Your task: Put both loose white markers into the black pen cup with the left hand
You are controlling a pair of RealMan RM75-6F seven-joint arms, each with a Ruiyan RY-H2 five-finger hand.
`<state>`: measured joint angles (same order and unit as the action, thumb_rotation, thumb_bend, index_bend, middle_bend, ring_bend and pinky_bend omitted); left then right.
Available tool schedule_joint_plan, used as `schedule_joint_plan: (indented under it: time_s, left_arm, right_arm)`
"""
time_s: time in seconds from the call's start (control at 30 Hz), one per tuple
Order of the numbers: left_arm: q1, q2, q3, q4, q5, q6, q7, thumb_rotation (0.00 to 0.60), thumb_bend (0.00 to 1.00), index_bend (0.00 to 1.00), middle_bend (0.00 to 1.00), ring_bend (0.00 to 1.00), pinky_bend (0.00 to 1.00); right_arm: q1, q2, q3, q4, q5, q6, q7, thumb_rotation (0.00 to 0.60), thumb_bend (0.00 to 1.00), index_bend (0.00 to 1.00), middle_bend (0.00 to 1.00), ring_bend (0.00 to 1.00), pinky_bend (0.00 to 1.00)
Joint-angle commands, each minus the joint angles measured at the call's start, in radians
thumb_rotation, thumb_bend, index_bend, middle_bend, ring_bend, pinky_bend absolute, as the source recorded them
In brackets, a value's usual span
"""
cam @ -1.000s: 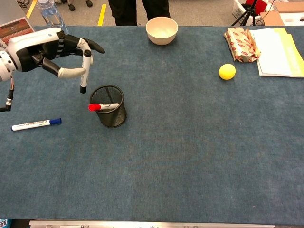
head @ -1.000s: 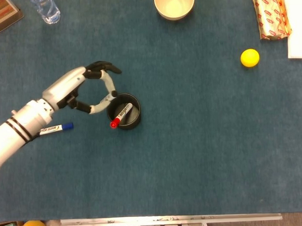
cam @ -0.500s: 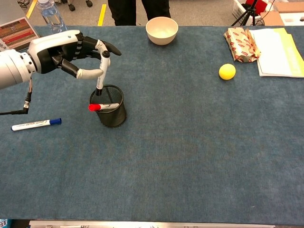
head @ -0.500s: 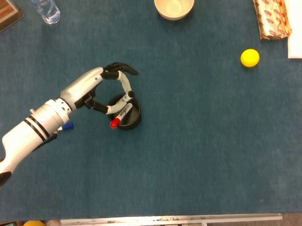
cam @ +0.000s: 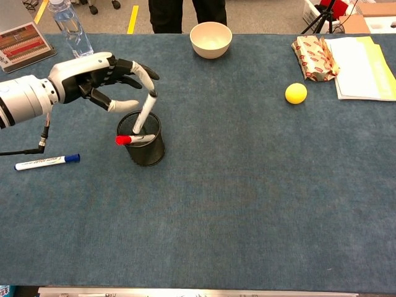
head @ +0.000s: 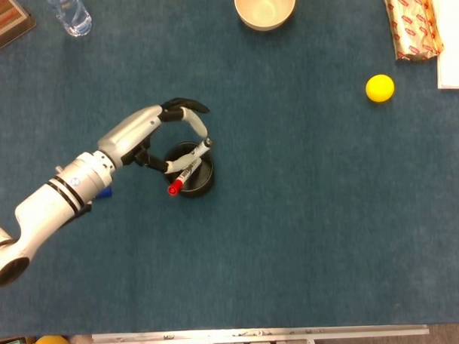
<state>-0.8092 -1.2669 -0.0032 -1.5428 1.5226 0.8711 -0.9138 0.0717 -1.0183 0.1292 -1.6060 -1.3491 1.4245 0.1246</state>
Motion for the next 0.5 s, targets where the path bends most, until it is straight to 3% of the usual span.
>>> schedule_joint_plan:
  time_s: [0.03,0.23,0.5]
  left_arm:
    - [0.011,0.008,0.009,0.014,0.009,0.007,0.026,0.6,0.32,0.3,0.14,0.07,0.16]
    - [0.055,0.068,0.044,0.036,0.047,0.062,0.085,0.6,0.32,0.3,0.13,0.06,0.16]
    - [0.151,0.158,0.085,0.086,0.044,0.15,0.195,0.6,0.32,0.45,0.15,0.07,0.16]
  right_arm:
    - [0.001,0.0,0.0,-0.002,-0.002,-0.001,-0.001,0.6,0.13,0.21,0.3,0.16,0.32]
    - [0.006,0.0,0.003,-0.005,-0.008,-0.003,-0.001,0.6,0.13,0.21,0.3,0.16,0.32]
    - [0.016,-0.005,0.004,-0.002,-0.014,-0.015,-0.001,0.6,0.13,0.21,0.3,0.16,0.32]
